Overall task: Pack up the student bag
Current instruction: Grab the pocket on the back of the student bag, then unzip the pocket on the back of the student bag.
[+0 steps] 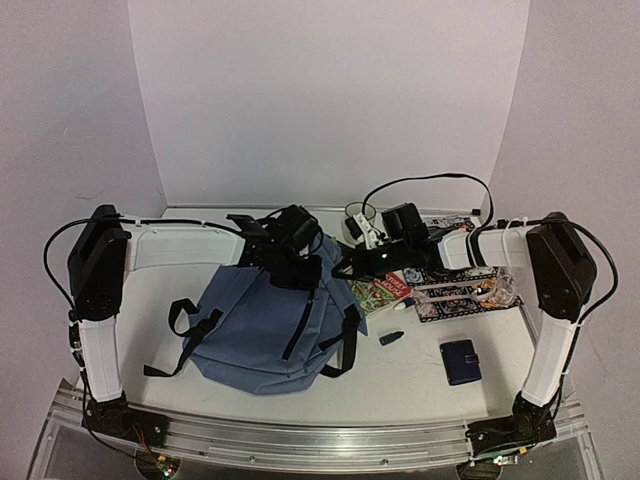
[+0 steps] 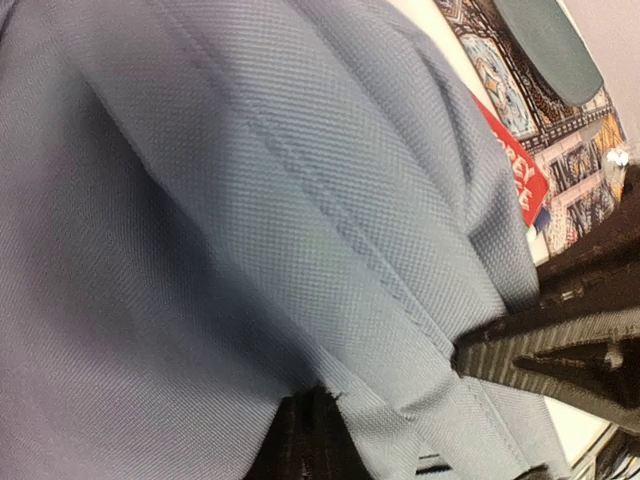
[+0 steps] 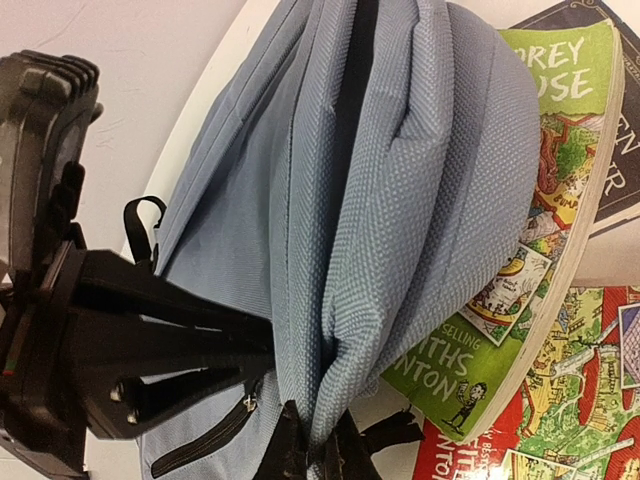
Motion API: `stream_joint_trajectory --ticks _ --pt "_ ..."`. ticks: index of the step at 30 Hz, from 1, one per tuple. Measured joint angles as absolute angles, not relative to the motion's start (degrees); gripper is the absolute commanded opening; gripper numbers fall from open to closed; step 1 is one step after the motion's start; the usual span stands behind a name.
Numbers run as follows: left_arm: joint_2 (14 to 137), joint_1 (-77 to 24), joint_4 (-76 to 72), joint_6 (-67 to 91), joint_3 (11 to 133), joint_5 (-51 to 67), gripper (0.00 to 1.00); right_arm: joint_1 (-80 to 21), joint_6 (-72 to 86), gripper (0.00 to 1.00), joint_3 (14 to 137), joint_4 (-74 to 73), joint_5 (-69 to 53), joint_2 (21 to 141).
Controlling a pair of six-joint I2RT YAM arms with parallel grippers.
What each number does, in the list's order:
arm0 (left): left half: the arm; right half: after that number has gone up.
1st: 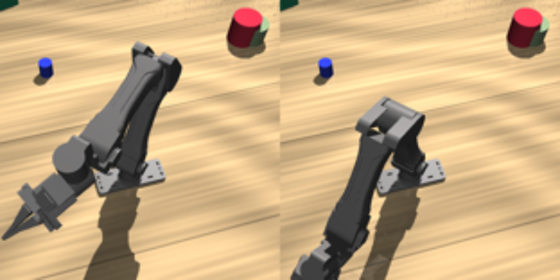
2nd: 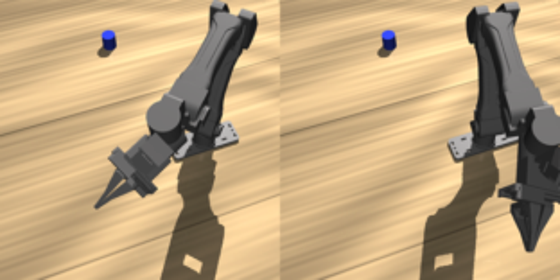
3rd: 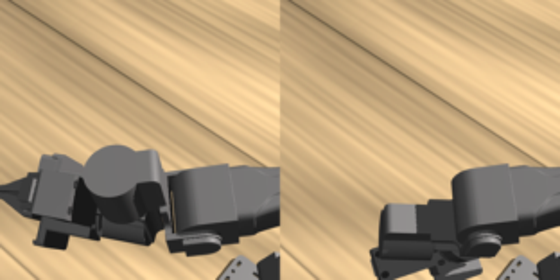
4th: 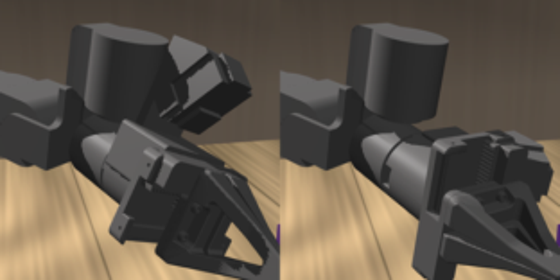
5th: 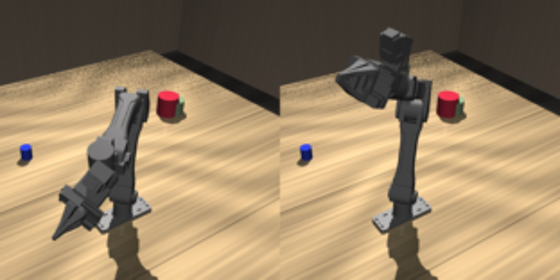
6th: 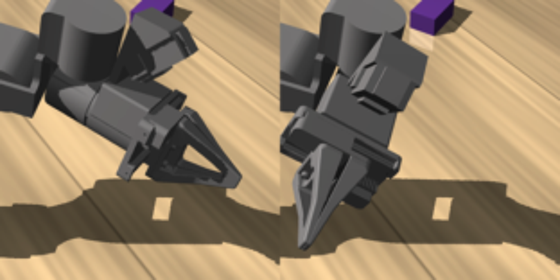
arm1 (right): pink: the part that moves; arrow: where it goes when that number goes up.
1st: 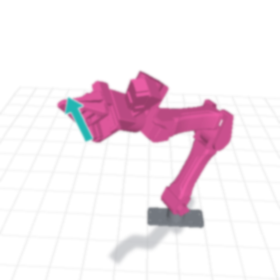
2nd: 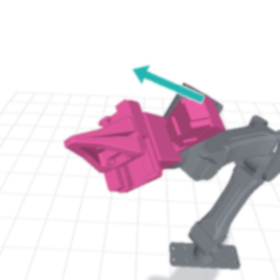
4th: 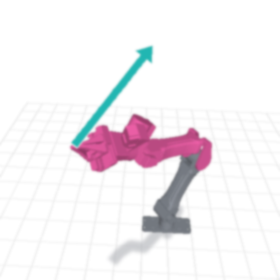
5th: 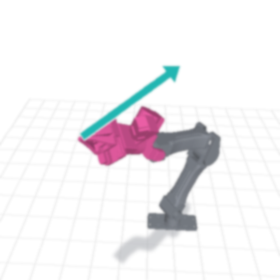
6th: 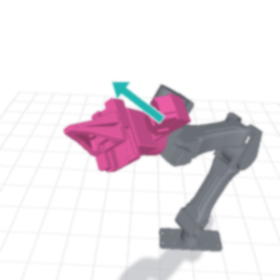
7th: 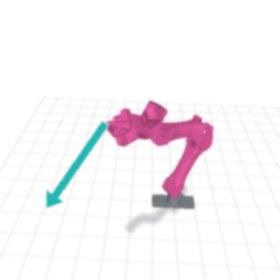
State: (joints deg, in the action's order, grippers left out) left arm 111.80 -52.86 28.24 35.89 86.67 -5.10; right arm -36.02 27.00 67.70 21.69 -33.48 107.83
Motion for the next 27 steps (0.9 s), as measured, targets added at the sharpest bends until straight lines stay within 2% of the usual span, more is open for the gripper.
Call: stream_joint_trajectory --ticks 6,17,27 --pt "110.27 -52.82 28.46 35.91 85.41 -3.26 0.00 -36.25 26.91 0.00 67.70 21.57 -32.44 107.83" --pt "99.41 -52.86 30.17 36.71 74.61 3.32 0.00 -36.71 27.13 0.00 68.59 21.00 -29.04 107.83" --pt "94.64 -53.32 32.55 36.74 67.25 8.38 0.00 -36.50 27.98 0.00 71.74 20.19 -28.64 107.83"
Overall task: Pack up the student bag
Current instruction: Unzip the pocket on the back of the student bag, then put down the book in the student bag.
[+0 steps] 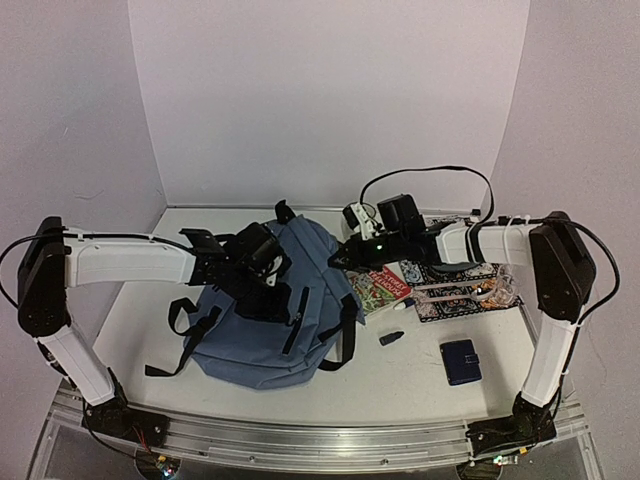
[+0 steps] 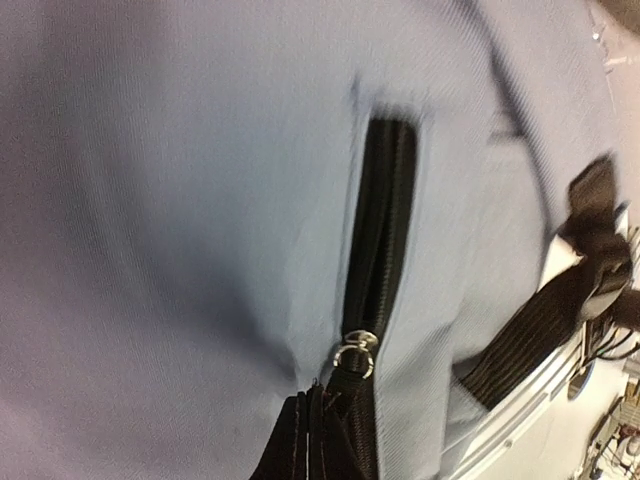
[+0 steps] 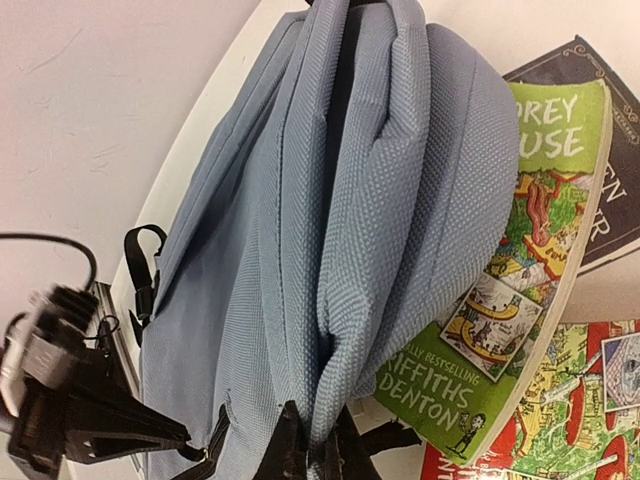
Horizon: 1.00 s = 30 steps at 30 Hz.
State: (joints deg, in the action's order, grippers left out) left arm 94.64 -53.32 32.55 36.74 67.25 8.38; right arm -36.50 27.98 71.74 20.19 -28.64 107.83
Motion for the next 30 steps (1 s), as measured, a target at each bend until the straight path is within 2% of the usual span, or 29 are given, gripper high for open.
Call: stream_joint_trajectory --ticks 13,14,17,21,22,24,26,30 --pt "86.45 -59.39 36.30 41.68 56.60 9.06 0.01 -36.18 28.80 0.00 78.81 17.95 -28.95 112.01" --pt "86.22 -59.61 36.47 42.01 56.55 8.77 0.05 -36.16 28.91 0.00 79.04 17.98 -29.06 112.25" --pt "85.92 -59.93 36.98 42.80 56.56 7.71 0.27 -35.94 29.06 0.00 79.38 18.19 -29.17 112.88" --pt "85.55 -60.07 39.40 43.65 56.91 5.03 0.47 -35.39 29.00 0.00 79.48 18.57 -30.11 113.32" --pt "85.24 -60.11 39.92 43.57 57.14 4.04 0.56 -35.26 28.97 0.00 79.48 18.69 -30.41 113.36" --pt "84.52 -60.18 41.11 43.53 58.23 1.58 0.67 -35.00 28.95 0.02 79.48 18.88 -31.10 113.38" --pt "83.83 -60.18 41.76 44.08 60.01 -1.03 0.77 -34.89 28.85 0.09 79.48 19.02 -31.74 113.38" --pt "83.32 -59.82 41.97 44.50 64.16 -5.51 0.90 -34.79 28.51 0.37 79.41 19.53 -31.80 113.37"
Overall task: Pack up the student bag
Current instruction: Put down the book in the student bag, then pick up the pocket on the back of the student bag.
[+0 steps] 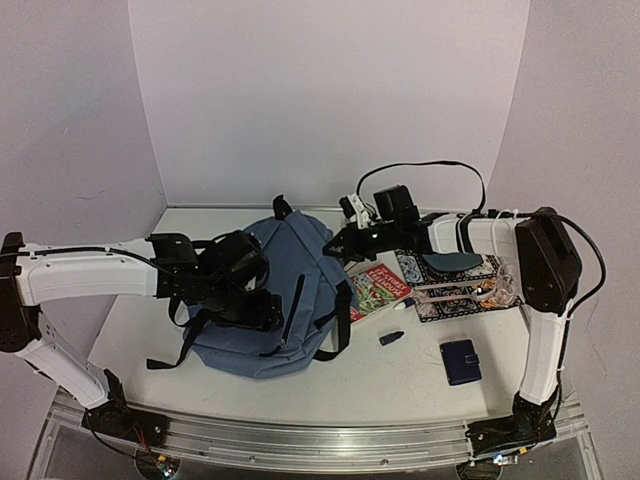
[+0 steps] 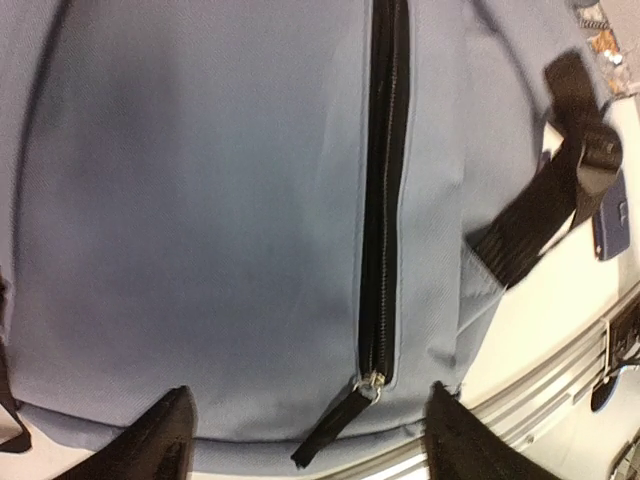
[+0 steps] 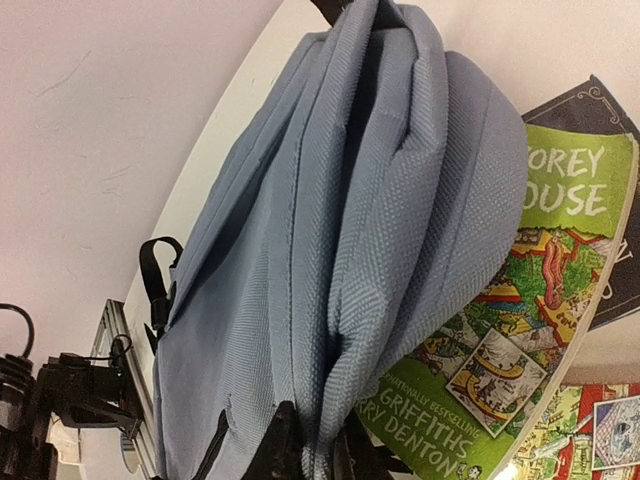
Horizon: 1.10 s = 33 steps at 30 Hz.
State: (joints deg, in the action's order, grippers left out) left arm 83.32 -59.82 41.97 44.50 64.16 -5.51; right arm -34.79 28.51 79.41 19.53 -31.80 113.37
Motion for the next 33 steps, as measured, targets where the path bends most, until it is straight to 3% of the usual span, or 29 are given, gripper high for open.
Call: stream_joint_trajectory --ticks 3,12,24,33 --pt "83.92 -59.23 42.03 44.89 66.37 -7.81 0.91 -34.60 27.85 0.49 78.30 20.31 -30.47 112.88" --pt "93.86 -58.09 41.95 44.18 71.72 -11.74 0.99 -34.47 27.56 0.71 70.07 19.92 -25.45 106.00" --pt "102.54 -57.91 41.71 41.92 75.32 -12.81 0.99 -41.47 31.42 0.84 60.33 18.68 -19.40 100.58" --pt "103.05 -57.91 41.69 41.96 75.31 -13.59 0.99 -45.50 34.16 0.86 61.31 18.65 -14.91 102.69"
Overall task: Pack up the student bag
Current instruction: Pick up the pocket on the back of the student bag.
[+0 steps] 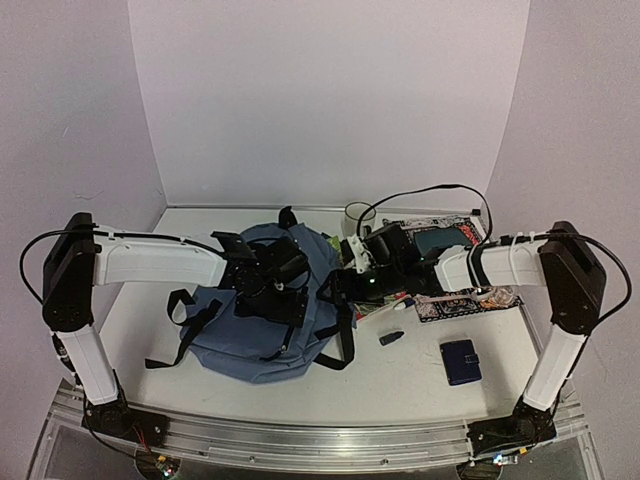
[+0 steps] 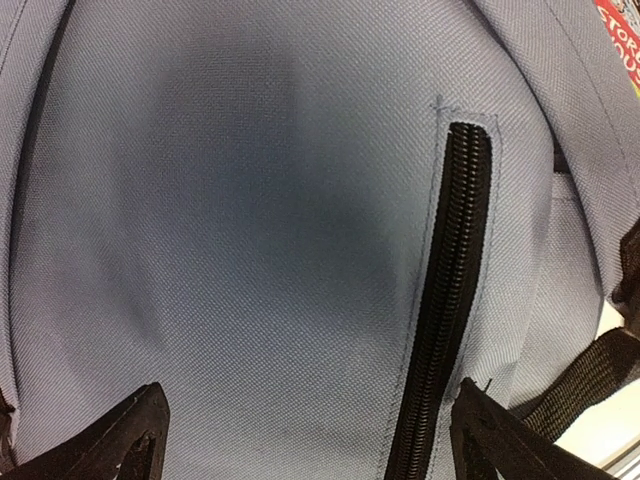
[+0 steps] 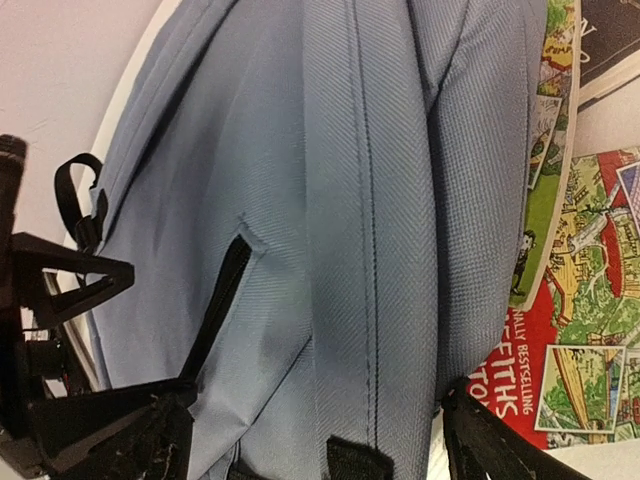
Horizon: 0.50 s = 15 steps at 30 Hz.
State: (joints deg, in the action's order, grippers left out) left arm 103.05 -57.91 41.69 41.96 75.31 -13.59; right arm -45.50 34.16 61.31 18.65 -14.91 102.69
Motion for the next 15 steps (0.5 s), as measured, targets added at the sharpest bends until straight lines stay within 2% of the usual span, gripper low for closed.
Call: stream_joint_trajectory --ticks 6,15 --pt "103.57 -57.91 41.62 42.11 75.31 -13.66 0.99 -45.76 34.54 0.85 63.40 18.79 -13.19 106.94" --pt "104.35 -57.91 41.52 44.04 75.31 -16.16 0.95 -46.66 34.24 0.66 63.99 19.30 -9.53 110.91"
